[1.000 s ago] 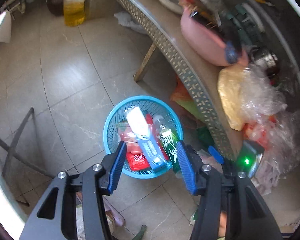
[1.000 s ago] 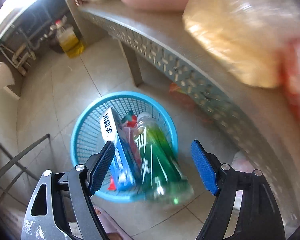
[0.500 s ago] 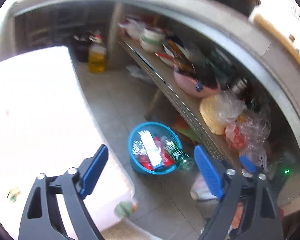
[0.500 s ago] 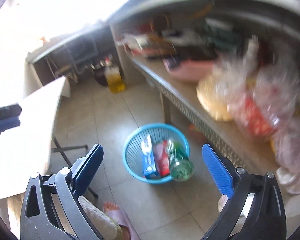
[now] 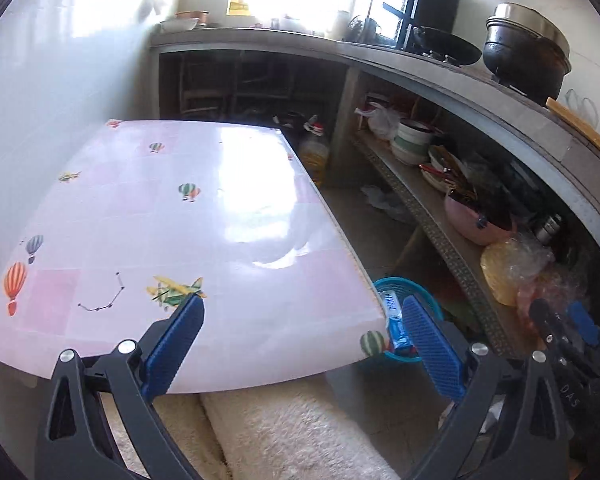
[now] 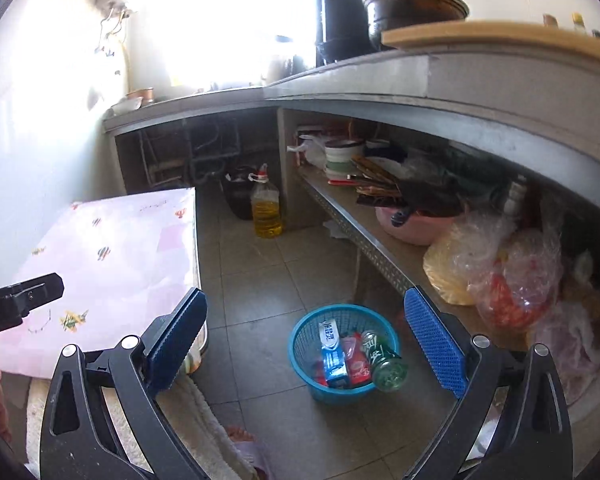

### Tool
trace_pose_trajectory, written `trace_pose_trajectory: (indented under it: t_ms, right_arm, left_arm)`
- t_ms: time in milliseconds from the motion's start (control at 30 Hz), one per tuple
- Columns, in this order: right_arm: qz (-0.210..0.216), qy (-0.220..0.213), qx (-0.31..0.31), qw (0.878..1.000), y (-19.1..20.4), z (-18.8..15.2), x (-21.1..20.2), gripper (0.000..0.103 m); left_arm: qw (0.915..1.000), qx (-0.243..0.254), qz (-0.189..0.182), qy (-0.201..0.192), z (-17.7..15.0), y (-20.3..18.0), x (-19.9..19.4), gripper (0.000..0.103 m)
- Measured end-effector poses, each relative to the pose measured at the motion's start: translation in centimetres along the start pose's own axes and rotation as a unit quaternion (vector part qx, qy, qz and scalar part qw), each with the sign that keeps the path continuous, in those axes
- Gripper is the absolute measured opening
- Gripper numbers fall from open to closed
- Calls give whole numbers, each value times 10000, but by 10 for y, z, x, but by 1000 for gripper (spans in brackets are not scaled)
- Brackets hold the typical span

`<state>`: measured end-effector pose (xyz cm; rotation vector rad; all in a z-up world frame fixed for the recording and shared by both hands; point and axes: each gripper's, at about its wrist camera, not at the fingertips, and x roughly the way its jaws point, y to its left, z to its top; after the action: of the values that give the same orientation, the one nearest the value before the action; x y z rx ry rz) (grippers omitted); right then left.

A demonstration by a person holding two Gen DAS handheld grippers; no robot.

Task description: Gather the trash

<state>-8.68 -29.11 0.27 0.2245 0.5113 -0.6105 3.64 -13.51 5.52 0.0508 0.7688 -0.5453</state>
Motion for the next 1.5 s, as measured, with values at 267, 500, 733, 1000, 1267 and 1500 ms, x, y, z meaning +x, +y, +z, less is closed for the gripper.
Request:
trace_pose_trajectory:
  t_ms: [267,500,733,1000,1267,1500]
  right_arm:
    - [25,101,-408,9991,31,-6,-11,95]
    - [-127,442,-414,9981,38,-8,-3,95]
    - [-365,837,-293,9954,30,-17,11,95]
    - [-537,1024,-341,9927,25,-24,18,95]
    - [-665,1103,-303,9912,17,-26,21,95]
    - [-721,1190,-242,9900,11,-26,25,95]
  left_arm:
    - [9981,215,565,74,-19,20,-12,97]
    - [9925,20,1182,298,-26,21,0,97]
    - [9862,-168,1581,468,-29,21,10,97]
    - [9843,27,1658,606,-31,8,19,97]
    - [9837,120,1688,601,-32,0,22,97]
    - [9832,211,1714,597,-33,-3,22,97]
